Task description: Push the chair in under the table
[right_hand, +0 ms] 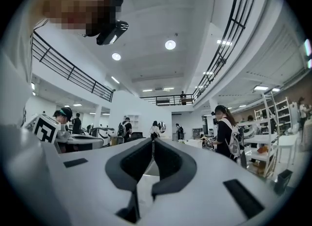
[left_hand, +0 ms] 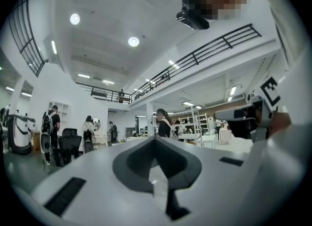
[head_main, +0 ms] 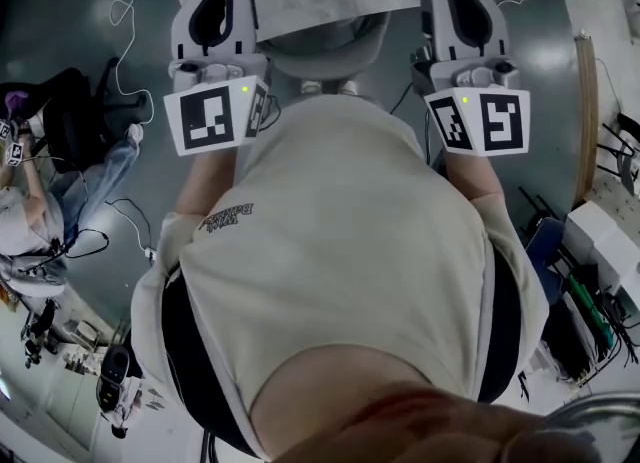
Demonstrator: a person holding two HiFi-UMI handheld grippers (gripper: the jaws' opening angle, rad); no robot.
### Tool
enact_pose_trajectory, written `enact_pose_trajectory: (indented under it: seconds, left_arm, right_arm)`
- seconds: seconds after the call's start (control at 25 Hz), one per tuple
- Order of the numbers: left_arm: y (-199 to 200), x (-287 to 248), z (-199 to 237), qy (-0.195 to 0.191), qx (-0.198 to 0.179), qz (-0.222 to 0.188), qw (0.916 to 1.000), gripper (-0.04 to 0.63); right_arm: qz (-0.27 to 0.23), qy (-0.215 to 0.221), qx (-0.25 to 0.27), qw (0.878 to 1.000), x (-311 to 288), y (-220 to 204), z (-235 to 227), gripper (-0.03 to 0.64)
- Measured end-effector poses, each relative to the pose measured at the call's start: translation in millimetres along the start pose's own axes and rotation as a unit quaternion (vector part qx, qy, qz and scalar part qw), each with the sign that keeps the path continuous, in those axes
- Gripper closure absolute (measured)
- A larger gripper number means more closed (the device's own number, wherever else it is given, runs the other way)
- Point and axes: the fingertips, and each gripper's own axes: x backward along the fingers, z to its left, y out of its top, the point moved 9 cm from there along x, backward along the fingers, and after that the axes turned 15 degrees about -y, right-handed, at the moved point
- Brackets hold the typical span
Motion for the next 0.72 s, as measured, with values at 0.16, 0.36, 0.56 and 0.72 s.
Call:
enact_pose_trajectory:
  seconds: [0.16, 0.36, 0.56, 0.72]
  left_arm:
    - [10.5, -4.1, -11.5, -0.001, -0.018, -0.011, 0.9998, 0.584]
    - [9.2, -5.9, -13.3, -0.008, -0.022, -0.010, 0.9997, 0.584]
    - [5.6, -8.5, -14.3, -0.012, -0.019, -0.006, 0.9997, 0.584]
    - [-0.2, -11.1, -14.1, -0.012, -0.015, -0.005, 0.9998, 0.584]
  right_arm:
    - [0.007, -0.006, 0.038, 0.999, -1.1, 1.1, 3.0, 0.603]
    - [0.012, 0.004, 0.042, 0.999, -2.3, -3.9, 6.4, 0.606]
    - [0.013, 0.006, 0.042, 0.999, -3.6, -4.8, 5.4, 0.607]
    - [0.018, 0.005, 0.043, 0.999, -3.5, -9.4, 5.7, 0.607]
